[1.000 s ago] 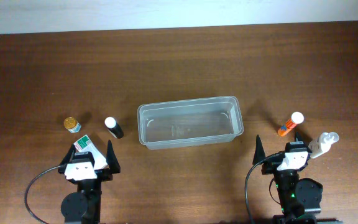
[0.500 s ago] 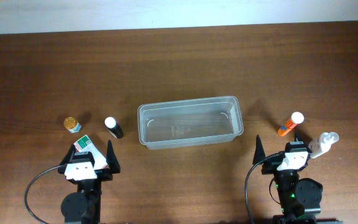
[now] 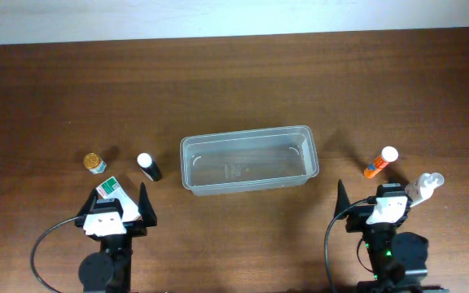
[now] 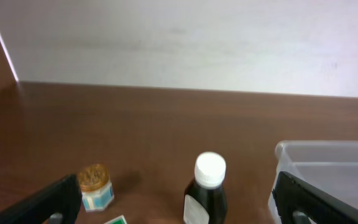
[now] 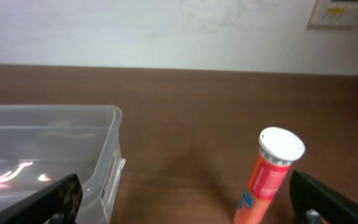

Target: Pack container

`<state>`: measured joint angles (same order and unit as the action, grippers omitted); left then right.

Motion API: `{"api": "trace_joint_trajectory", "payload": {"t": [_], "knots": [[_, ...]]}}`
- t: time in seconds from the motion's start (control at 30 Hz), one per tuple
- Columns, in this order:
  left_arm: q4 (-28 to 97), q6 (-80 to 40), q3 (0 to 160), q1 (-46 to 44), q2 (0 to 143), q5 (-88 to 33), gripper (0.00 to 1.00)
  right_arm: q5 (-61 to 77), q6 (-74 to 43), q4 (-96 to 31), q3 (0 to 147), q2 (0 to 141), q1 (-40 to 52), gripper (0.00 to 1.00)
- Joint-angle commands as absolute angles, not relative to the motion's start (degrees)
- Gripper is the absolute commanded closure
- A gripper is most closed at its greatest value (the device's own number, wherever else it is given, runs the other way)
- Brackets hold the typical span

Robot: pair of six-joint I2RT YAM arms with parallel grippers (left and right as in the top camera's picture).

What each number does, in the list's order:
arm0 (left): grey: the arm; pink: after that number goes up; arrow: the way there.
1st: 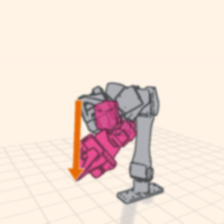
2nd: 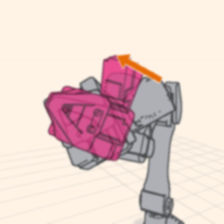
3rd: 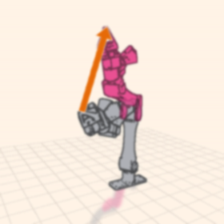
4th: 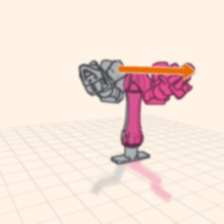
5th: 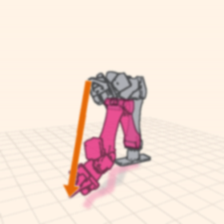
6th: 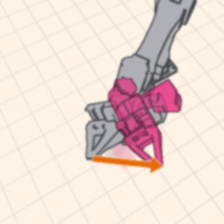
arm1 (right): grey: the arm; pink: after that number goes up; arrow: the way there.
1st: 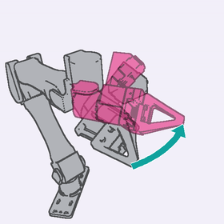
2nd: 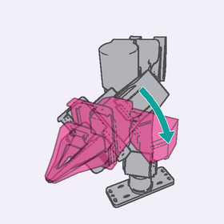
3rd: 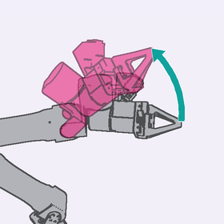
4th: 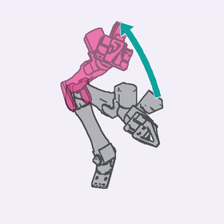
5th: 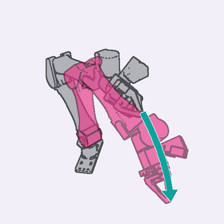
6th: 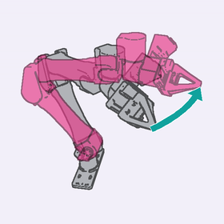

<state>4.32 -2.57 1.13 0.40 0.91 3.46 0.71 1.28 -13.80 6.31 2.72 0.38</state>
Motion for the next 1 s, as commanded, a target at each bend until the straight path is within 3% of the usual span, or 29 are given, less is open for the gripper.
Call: {"api": "trace_joint_trajectory", "payload": {"t": [0.0,0.43,0.7,0.97], "knots": [[7.03,-1.93,7.88,0.16,1.91,3.86,0.01,-1.85,-0.47,-19.31,16.73,7.62,0.69,0.02],[23.92,-1.89,34.76,0.16,29.15,3.86,0.01,-2.0,-5.3,-42.37,54.24,43.7,0.56,0.02],[39.09,-1.89,51.2,0.19,50.19,-0.12,0.01,1.48,-11.03,-59.75,77.52,67.55,-7.05,0.02],[49.56,-1.87,59.57,0.16,64.4,-5.19,0.01,5.82,-11.03,-68.66,84.71,81.67,-13.39,0.02]]}}
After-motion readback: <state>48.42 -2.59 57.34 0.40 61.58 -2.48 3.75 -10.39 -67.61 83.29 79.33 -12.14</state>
